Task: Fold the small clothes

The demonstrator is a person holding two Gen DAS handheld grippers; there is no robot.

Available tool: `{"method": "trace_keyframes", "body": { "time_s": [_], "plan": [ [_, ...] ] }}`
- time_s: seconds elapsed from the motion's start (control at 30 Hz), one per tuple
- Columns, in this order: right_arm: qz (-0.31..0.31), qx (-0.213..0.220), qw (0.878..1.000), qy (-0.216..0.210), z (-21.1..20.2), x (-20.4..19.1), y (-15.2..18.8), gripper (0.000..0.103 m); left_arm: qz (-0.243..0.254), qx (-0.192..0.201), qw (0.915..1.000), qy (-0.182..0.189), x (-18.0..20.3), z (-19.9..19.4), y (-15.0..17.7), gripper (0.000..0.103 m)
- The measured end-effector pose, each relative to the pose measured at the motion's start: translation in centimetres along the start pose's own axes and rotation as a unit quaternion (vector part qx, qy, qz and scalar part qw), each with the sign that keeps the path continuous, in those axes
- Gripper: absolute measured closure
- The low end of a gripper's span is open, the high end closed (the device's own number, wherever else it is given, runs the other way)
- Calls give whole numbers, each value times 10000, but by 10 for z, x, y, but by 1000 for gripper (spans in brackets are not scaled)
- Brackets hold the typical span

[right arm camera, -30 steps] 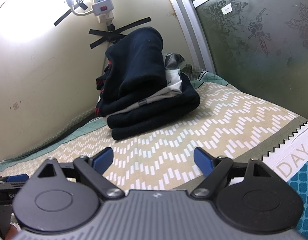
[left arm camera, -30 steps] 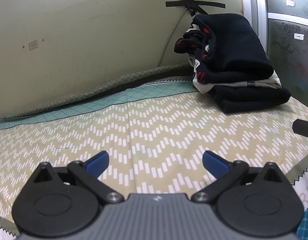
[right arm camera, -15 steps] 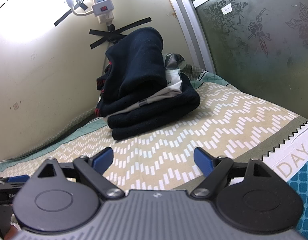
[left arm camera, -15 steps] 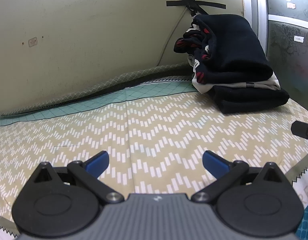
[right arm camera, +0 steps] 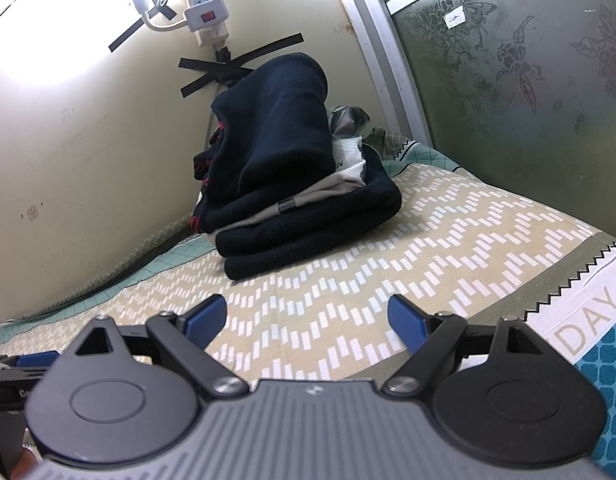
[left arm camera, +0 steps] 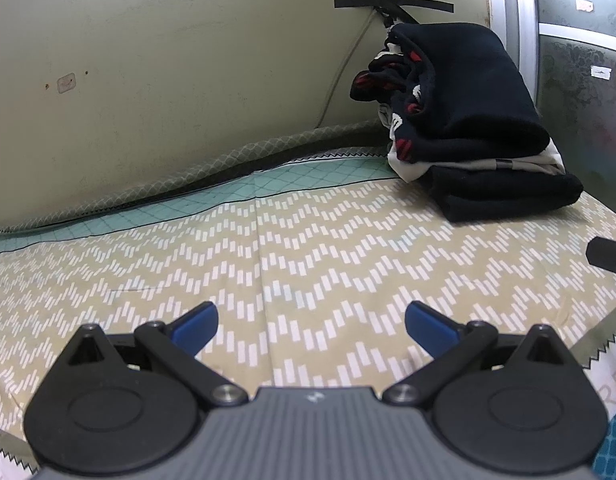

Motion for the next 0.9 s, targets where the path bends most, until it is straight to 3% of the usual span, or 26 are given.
{"method": "trace_keyframes", "body": {
  "time_s": [0.9],
  "plan": [
    [-3,29,10000,-47,0,0,1,27,-33,-17,9999,119,-2,-1,0,0]
  ]
}}
Point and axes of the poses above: each gripper's, at about its wrist camera, not at the fingertips, and z roughly the way its jaws point, x to its right, y to its underside, the point moved 3 cm from there along z, roughly the way its jaws point
